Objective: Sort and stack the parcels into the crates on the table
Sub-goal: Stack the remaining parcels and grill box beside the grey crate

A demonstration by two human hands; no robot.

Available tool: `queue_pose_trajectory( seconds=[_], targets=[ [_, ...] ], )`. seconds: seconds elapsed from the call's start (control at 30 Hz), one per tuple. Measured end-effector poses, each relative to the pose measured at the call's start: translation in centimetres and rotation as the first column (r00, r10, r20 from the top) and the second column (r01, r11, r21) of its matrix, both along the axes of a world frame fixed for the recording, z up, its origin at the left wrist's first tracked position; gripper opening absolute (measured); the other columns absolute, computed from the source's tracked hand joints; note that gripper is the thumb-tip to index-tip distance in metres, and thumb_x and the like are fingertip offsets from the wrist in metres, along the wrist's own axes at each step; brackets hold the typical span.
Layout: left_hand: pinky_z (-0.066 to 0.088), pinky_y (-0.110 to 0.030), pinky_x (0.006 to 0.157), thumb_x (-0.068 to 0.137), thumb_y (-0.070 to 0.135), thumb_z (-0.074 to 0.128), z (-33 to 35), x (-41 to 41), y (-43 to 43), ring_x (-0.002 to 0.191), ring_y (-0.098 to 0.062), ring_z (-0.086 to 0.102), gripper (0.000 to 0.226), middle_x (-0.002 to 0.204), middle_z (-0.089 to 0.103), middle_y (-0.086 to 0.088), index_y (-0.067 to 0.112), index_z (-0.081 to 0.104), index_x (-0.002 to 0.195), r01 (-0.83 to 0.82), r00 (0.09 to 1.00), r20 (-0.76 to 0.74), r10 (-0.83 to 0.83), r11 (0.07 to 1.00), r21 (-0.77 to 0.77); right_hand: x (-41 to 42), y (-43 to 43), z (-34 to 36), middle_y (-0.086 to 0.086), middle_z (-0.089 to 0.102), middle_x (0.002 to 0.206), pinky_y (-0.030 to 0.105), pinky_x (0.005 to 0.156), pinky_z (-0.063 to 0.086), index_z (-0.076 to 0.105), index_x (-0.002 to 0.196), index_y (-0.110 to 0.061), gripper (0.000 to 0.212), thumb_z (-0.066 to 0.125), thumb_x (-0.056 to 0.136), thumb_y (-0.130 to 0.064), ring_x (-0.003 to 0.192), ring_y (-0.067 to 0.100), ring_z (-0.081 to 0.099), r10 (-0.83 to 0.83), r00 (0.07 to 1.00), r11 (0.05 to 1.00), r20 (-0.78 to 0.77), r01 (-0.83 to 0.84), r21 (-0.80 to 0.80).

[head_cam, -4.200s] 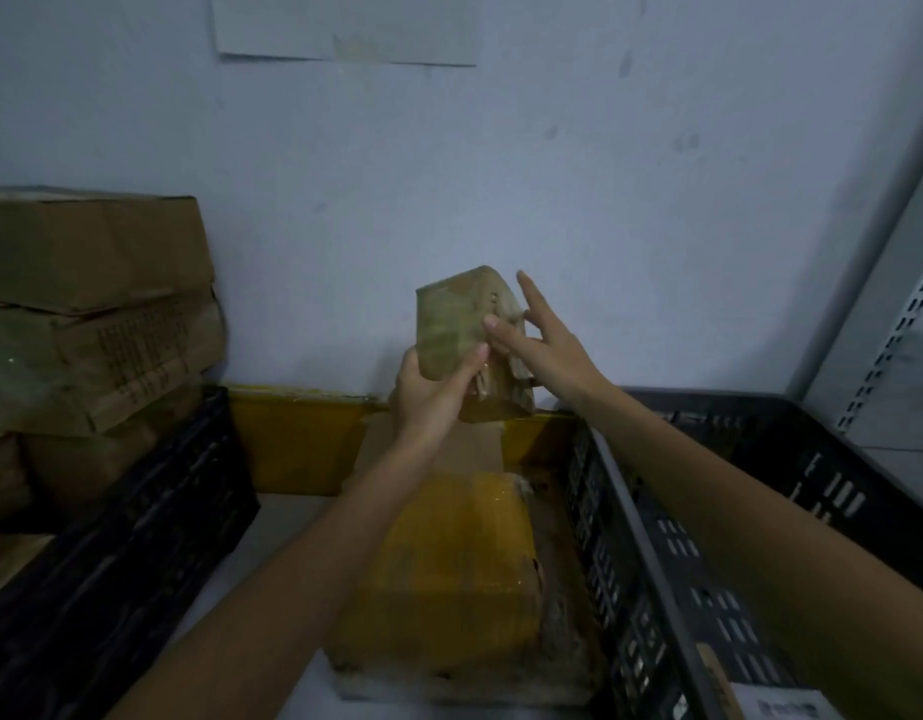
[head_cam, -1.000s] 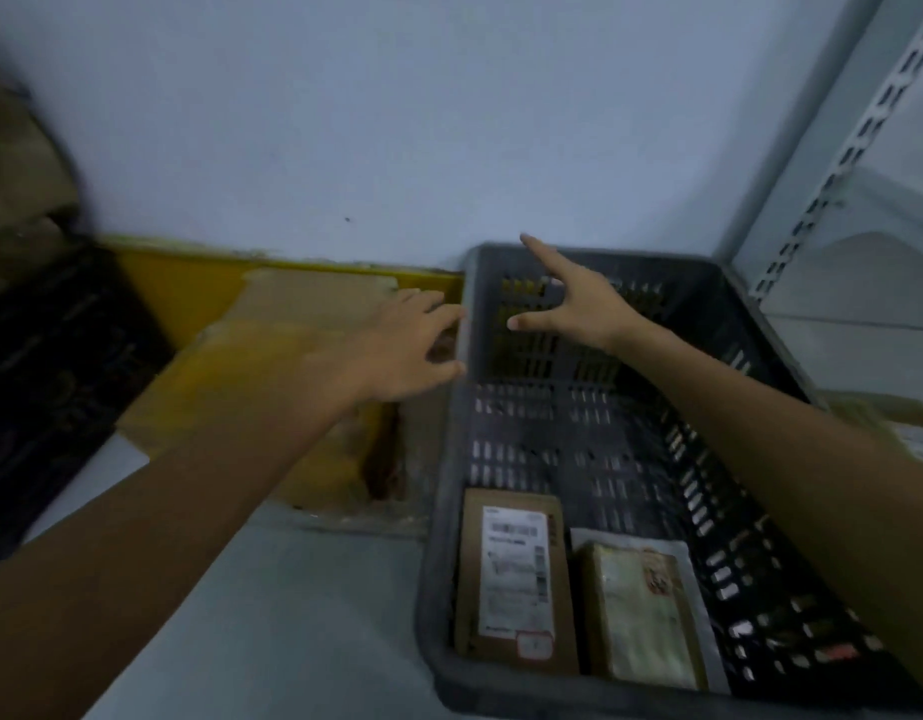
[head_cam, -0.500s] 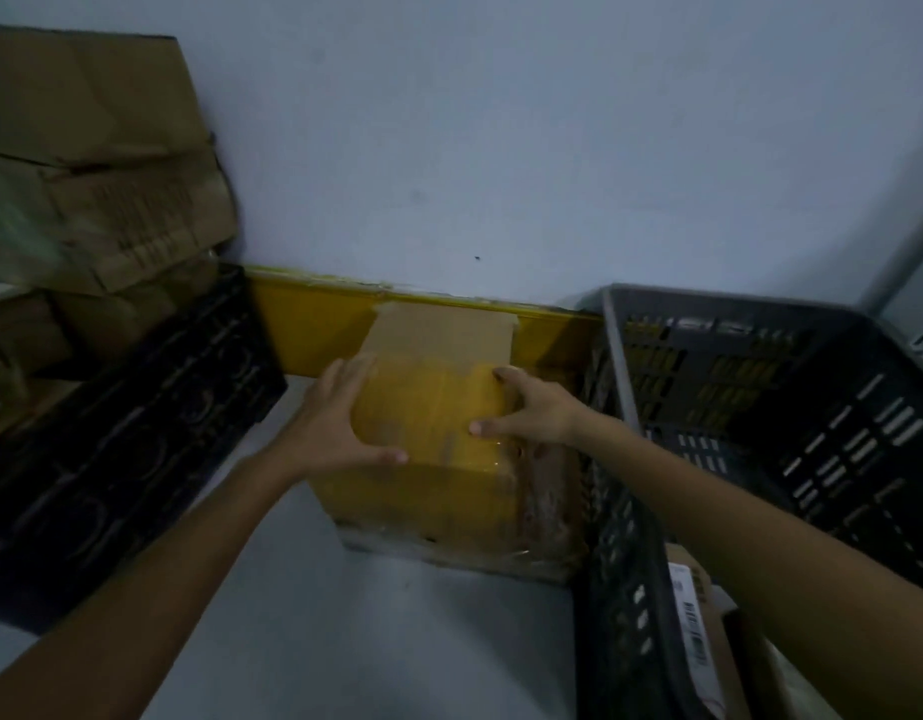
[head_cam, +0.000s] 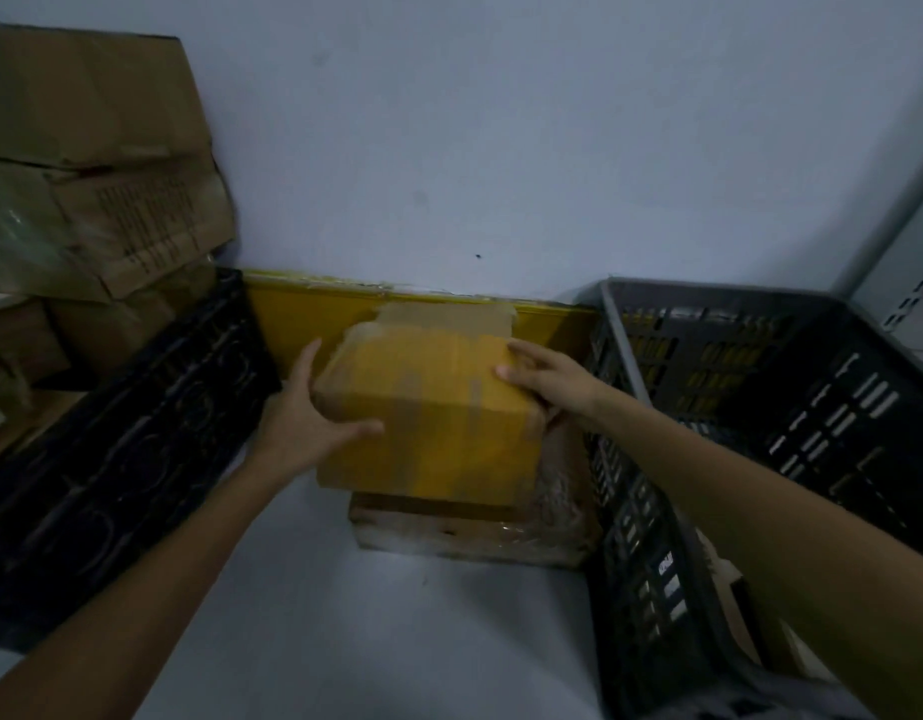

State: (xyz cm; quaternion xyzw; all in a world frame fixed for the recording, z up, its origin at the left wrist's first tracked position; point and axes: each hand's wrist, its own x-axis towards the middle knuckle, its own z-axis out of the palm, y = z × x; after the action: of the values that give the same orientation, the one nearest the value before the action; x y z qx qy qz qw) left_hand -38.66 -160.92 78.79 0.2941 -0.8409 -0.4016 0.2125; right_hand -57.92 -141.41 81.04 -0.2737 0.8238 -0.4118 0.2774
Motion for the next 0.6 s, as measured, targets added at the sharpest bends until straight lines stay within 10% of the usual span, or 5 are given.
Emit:
queue_pose_trajectory(
  seconds=[0.1, 0.27, 0.4, 0.6],
  targets=[
    [0.041, -0.032, 0.093, 0.066, 0.041, 0.079, 5.1, -1.0, -0.3, 0.124, -0.024, 0.045, 0.091, 0.140, 0.043, -0.007, 0.021, 0.031, 0.141, -0.205, 0.939, -0.270, 0.214, 0.977, 0.063, 0.2, 0.5, 3.7, 0.005, 0.047, 0.142, 0.043, 0.096, 0.046, 0.044, 0.138, -0.028, 0.059, 0.039, 0.091, -0.062, 0.124, 0.027, 0.050, -0.034, 0.999, 0.968, 0.030, 0.040, -0.246],
    [0.044, -0.033, 0.095, 0.066, 0.066, 0.068, 10.9, -3.0, -2.2, 0.117, -0.020, 0.051, 0.091, 0.134, 0.050, -0.002, 0.016, 0.040, 0.137, -0.222, 0.884, -0.304, 0.355, 0.892, 0.394, 1.0, 1.4, 9.7, -0.007, 0.030, 0.150, 0.041, 0.100, 0.040, 0.022, 0.140, -0.048, 0.111, 0.064, 0.044, -0.085, 0.127, 0.013, 0.037, 0.132, 0.990, 0.868, -0.053, -0.141, -0.477],
    [0.041, -0.042, 0.102, 0.055, 0.075, 0.064, 12.0, -2.7, -1.7, 0.118, -0.021, 0.051, 0.101, 0.134, 0.050, 0.002, 0.019, 0.043, 0.136, -0.004, 0.948, -0.266, 0.176, 0.840, 0.543, 0.8, 1.6, 10.7, -0.020, 0.039, 0.128, 0.008, 0.079, 0.046, 0.013, 0.148, -0.035, 0.091, 0.072, 0.079, -0.031, 0.106, -0.006, 0.047, 0.076, 0.948, 0.905, -0.310, -0.196, -0.377],
    [0.045, -0.041, 0.098, 0.053, 0.063, 0.076, 10.3, -2.3, 1.0, 0.125, -0.017, 0.045, 0.115, 0.143, 0.039, 0.005, 0.034, 0.017, 0.146, 0.332, 0.894, -0.391, -0.216, 0.908, 0.257, -0.6, 2.4, 10.3, -0.004, 0.054, 0.127, 0.043, 0.088, 0.048, 0.043, 0.136, -0.029, 0.063, 0.047, 0.084, -0.065, 0.113, 0.022, 0.054, -0.287, 0.956, 0.879, -0.068, 0.234, -0.415]
  ],
)
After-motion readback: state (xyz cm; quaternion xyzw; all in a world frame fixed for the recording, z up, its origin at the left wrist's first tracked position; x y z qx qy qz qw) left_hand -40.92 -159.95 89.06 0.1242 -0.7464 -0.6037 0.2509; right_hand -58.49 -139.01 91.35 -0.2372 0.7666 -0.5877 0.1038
